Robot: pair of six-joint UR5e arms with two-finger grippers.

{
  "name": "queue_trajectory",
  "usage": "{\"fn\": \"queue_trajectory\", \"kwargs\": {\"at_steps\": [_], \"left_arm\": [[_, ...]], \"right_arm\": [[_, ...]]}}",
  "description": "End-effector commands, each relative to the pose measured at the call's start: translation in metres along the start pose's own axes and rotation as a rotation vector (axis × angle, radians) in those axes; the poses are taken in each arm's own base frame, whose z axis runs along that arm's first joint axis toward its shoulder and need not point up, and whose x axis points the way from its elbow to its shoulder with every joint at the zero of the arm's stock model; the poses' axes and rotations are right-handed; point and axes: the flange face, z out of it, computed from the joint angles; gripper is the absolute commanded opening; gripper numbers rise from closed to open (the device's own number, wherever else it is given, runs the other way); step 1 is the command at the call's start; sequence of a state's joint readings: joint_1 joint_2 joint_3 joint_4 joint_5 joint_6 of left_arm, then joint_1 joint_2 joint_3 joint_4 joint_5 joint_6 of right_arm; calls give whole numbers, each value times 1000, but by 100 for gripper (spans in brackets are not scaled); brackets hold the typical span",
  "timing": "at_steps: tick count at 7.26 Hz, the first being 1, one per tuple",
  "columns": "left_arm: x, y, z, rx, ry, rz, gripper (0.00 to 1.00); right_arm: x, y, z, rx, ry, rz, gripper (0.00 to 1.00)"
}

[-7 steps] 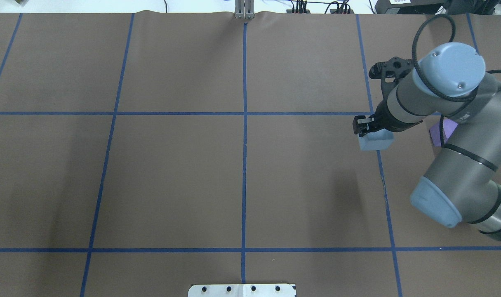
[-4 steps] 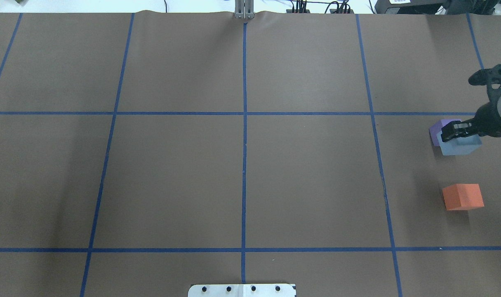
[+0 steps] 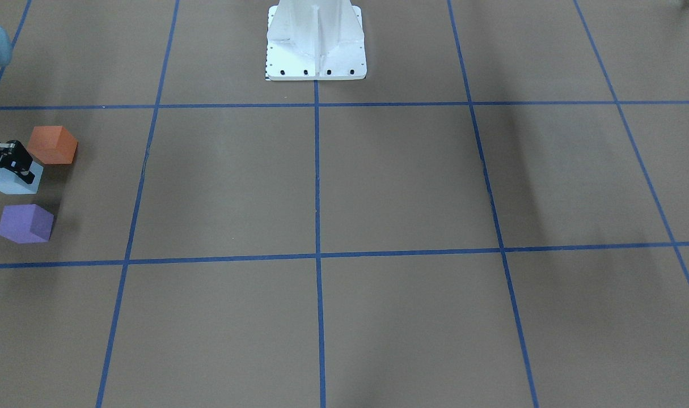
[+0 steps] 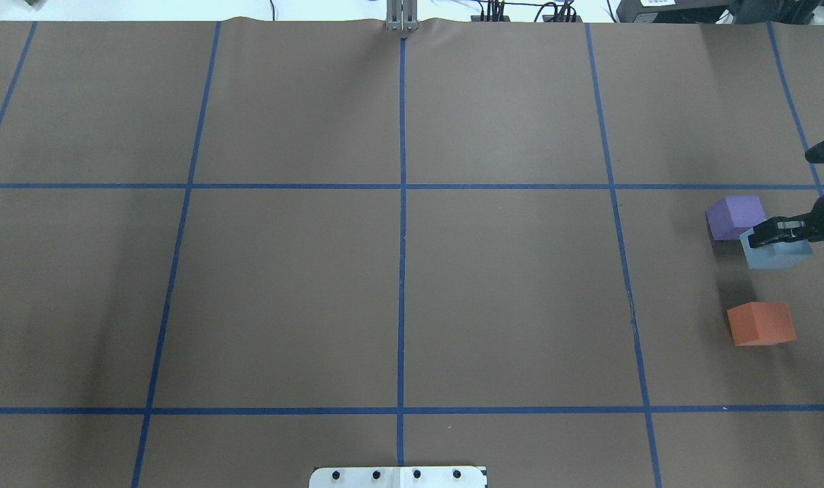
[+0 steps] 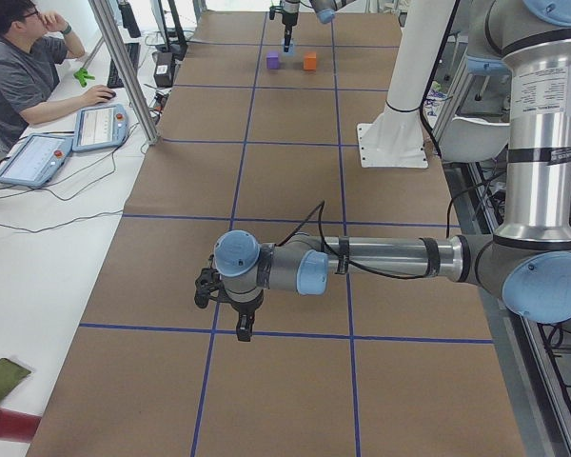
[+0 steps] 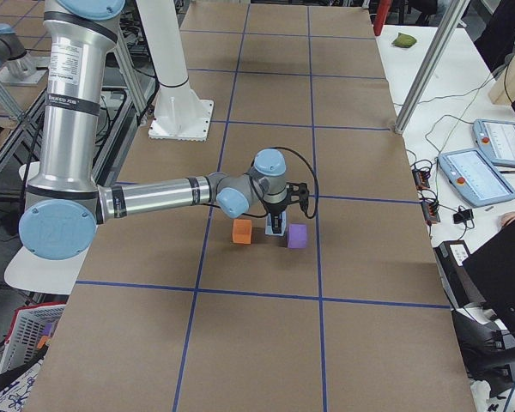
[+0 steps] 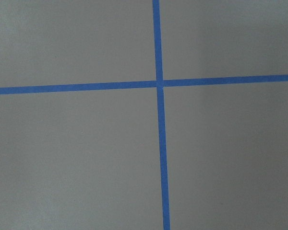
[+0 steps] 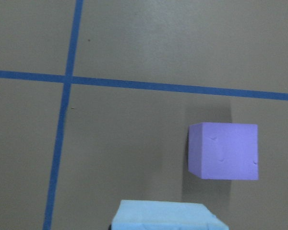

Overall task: Place blue block between orange and purple blocks
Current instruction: 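Lower the light-blue cube into the gap between purple and orange cubes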

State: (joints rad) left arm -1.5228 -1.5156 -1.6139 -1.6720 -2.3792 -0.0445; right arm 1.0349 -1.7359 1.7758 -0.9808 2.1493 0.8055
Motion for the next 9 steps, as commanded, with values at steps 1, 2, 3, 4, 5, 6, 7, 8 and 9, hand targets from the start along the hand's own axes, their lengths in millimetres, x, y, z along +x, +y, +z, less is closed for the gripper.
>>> {"fn": "queue_trajectory", "kwargs": {"at_steps": [1,2,3,4,5,6,7,8,9], "left_arm": [[0,0,1,-2,0,0,100],[0,0,0,-1,0,1,100],[1,0,0,0,0,2,100],[1,-1,-1,1,0,3,100],[1,0,0,0,0,2,100],[1,-1,-1,1,0,3,100],[1,0,0,0,0,2,100],[1,-1,-1,1,0,3,100],[1,-1,-1,1,0,3,100]], "right_arm": [[-5,0,9,3,-4,35,29],[-10,-1,17,10,13,23,29],[-12,-1,24,14,28,18,29],[-17,2,34,5,37,14,30],[-23,5,41,18,59,4,32],[-24,7,45,24,72,9,33],[-27,10,48,26,81,0,38],[-29,11,50,24,79,-6,47],[-26,15,52,23,77,-12,62]]}}
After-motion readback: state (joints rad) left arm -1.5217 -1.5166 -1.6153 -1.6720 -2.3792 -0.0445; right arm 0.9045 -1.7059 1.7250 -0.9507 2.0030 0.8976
